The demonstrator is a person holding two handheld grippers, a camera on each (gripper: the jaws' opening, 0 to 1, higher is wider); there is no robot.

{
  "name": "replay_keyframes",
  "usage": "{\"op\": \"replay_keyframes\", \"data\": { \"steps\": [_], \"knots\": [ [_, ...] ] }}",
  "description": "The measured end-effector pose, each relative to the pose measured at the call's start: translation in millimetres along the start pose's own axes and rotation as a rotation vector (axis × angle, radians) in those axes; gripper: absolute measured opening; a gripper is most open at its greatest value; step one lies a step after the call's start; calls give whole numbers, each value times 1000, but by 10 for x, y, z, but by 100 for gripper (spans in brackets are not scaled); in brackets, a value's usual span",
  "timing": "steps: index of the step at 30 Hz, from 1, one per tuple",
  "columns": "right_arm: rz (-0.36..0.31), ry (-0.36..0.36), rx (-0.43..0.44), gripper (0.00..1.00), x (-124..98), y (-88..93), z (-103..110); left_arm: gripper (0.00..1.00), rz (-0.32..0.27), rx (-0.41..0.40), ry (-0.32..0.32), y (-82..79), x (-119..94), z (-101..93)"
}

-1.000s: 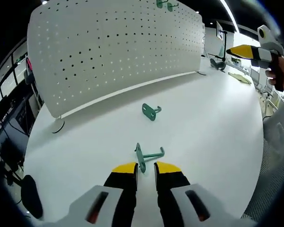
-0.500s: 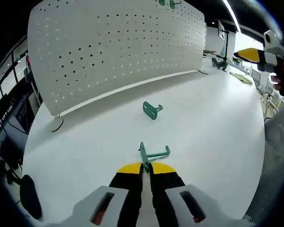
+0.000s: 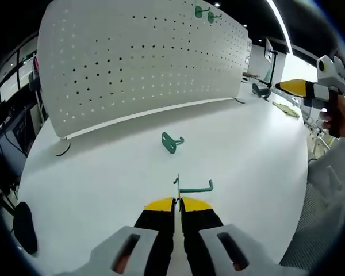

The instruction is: Insert the hook assembly into the mounting plate slot until the hook locks in place.

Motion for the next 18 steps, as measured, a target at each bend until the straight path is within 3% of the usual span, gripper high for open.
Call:
{"op": "replay_keyframes", "data": {
  "steps": [18],
  "knots": [
    [8,-77,18,17,-4,65,45,4,-104,-70,44,-177,-321,-259]
  ]
}}
Point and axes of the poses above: the point that each gripper's makers call its tool centre point, and the gripper's own axes: x roughly forward along the fingers, z roughly to its left, y roughly out of its underside, the point moved 4 cm from there along -x, roughly backward along the fingers, and after that the axes turned 9 degrees about z, right-handed, at the moved point
